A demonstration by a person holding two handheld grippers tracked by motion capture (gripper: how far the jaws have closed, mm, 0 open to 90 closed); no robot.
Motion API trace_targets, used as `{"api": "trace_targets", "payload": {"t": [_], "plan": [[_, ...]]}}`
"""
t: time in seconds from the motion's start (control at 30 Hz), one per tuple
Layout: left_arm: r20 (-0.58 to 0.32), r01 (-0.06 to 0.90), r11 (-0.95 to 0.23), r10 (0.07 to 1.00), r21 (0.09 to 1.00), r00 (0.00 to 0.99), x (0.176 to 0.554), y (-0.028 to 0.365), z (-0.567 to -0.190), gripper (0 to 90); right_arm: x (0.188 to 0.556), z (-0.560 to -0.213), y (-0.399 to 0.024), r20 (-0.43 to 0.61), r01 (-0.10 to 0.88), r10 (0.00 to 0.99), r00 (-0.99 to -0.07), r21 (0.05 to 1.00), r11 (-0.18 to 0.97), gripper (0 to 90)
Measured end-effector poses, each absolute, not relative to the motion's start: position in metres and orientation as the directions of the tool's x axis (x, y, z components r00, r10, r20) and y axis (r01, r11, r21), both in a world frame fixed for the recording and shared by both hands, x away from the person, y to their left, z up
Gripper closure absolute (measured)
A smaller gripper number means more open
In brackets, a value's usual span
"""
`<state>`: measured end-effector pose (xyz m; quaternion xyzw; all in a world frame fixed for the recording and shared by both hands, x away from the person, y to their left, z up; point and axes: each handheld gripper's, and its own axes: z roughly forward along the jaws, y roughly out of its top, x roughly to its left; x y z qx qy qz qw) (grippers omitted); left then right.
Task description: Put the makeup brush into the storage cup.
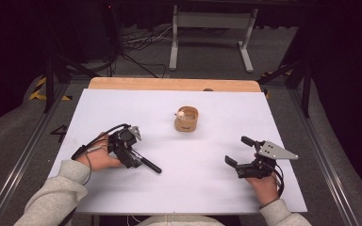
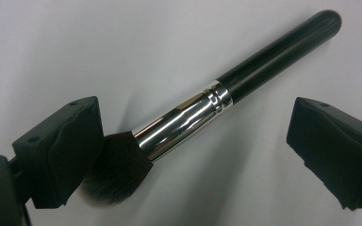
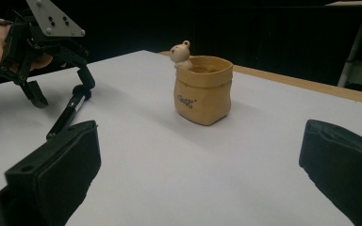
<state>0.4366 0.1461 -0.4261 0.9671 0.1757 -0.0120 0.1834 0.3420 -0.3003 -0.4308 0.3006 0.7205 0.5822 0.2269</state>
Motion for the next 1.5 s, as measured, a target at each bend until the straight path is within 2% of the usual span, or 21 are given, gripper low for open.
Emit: {"api": "trace_targets", "payload": {"t": [0.23,0.57,0.73,0.83,0.87,0.9,1.0,1.5], "plan": [[-0.08,0.327,-0.887,0.319,0.327,0.945,0.437,0.144,-0.428,8.4,0.342,-0.431,-0.301,0.023,0.178,0.702,-0.711,0.973,0.147,0.0],[-0.096,0.302,-0.91,0.287,0.284,0.953,0.436,0.141,-0.432,24.1,0.343,-0.432,-0.302,0.032,0.189,0.708,-0.706,0.971,0.144,0.2],[-0.092,0.296,-0.916,0.281,0.272,0.955,0.436,0.143,-0.429,38.1,0.343,-0.432,-0.302,0.034,0.195,0.71,-0.703,0.97,0.146,0.3],[-0.091,0.283,-0.923,0.268,0.26,0.959,0.437,0.144,-0.427,50.8,0.343,-0.433,-0.301,0.029,0.197,0.716,-0.698,0.968,0.153,0.7],[-0.091,0.283,-0.923,0.268,0.26,0.959,0.437,0.144,-0.427,58.9,0.343,-0.433,-0.301,0.029,0.197,0.716,-0.698,0.968,0.153,0.7],[-0.096,0.279,-0.927,0.263,0.252,0.96,0.436,0.144,-0.426,58.9,0.343,-0.433,-0.301,0.034,0.204,0.718,-0.695,0.967,0.152,0.8],[-0.121,0.284,-0.931,0.262,0.231,0.957,0.436,0.142,-0.425,69.6,0.343,-0.433,-0.302,0.039,0.207,0.72,-0.693,0.967,0.147,0.9],[-0.136,0.301,-0.917,0.274,0.261,0.952,0.436,0.134,-0.411,70.4,0.345,-0.431,-0.301,0.043,0.209,0.691,-0.722,0.965,0.158,5.3]]}}
